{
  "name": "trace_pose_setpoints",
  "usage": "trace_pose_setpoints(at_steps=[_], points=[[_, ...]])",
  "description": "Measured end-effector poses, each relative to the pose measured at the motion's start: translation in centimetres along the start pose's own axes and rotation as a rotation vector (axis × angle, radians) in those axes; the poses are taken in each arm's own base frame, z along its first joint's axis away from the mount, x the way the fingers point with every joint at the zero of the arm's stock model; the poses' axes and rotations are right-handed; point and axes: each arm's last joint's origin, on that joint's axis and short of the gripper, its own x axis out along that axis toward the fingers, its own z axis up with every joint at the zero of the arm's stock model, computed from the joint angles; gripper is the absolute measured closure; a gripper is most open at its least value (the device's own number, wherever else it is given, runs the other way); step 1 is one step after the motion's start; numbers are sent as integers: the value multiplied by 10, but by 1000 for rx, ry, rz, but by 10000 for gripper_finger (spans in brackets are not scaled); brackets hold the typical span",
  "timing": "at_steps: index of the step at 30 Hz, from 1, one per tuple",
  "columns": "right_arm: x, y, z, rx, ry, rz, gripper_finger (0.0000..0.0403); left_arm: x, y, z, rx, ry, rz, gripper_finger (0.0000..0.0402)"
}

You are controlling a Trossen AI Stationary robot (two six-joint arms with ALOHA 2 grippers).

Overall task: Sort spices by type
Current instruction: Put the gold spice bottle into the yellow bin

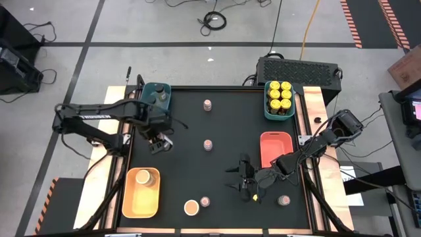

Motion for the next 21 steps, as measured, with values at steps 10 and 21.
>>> trace_pose_setpoints(at_steps=[10, 21], points=[[-1, 1, 0, 141, 1, 4, 142, -16, -58, -32, 80, 35, -133, 124], [-5, 11, 2, 206, -44, 50, 142, -4, -132, -86, 164, 63, -284, 125]])
